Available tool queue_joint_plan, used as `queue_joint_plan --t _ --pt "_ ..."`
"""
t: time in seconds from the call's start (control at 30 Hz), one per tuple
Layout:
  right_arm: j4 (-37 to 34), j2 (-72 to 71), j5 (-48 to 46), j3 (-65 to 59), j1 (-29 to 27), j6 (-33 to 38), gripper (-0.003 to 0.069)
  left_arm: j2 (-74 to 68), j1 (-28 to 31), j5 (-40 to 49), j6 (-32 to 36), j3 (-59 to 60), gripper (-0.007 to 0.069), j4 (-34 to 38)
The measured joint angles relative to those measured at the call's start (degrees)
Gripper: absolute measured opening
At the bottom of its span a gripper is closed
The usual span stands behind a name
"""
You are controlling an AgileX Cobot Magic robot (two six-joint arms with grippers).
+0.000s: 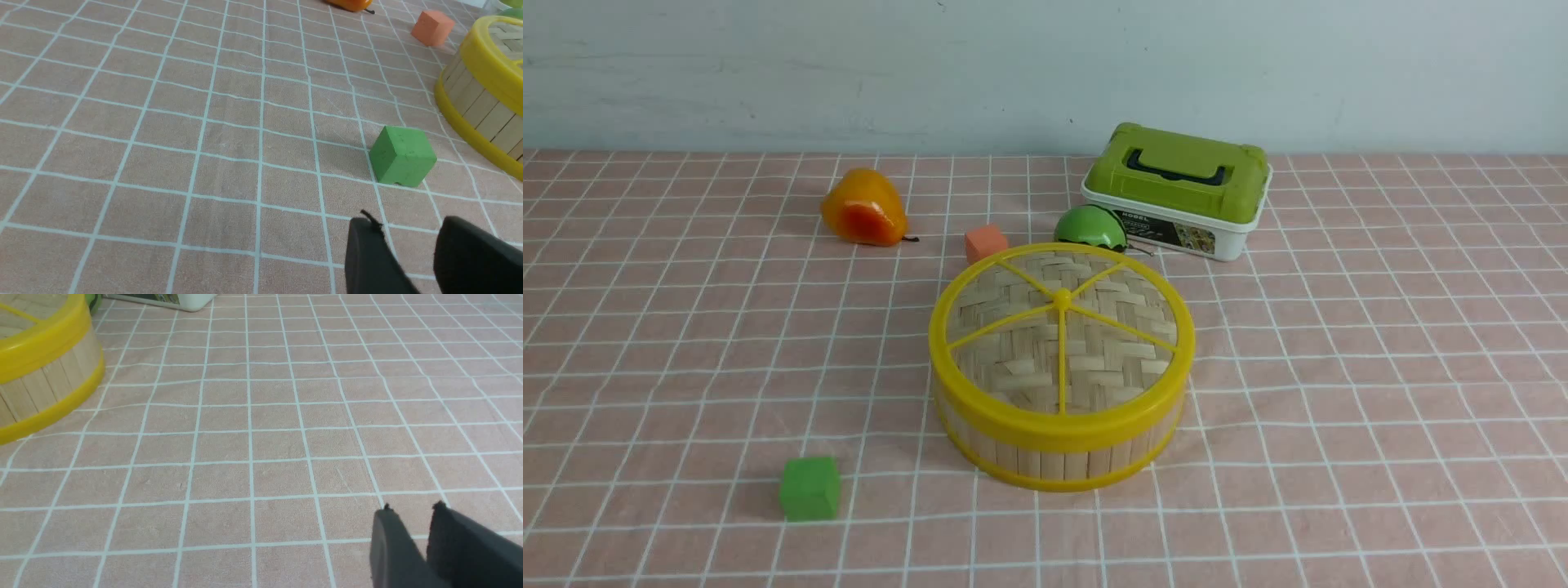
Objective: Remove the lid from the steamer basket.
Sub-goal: Use the right arm to lift the lid of the steamer
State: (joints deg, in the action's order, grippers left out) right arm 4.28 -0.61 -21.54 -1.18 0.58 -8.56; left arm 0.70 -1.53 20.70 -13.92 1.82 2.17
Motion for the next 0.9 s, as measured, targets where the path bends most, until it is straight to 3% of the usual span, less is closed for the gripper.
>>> queue_joint_plan --t 0.9 --pt "0.05 0.0 0.0 0.0 0.0 0.0 0.0155 0.0 0.0 0.0 0.0 0.0 0.0239 -1.73"
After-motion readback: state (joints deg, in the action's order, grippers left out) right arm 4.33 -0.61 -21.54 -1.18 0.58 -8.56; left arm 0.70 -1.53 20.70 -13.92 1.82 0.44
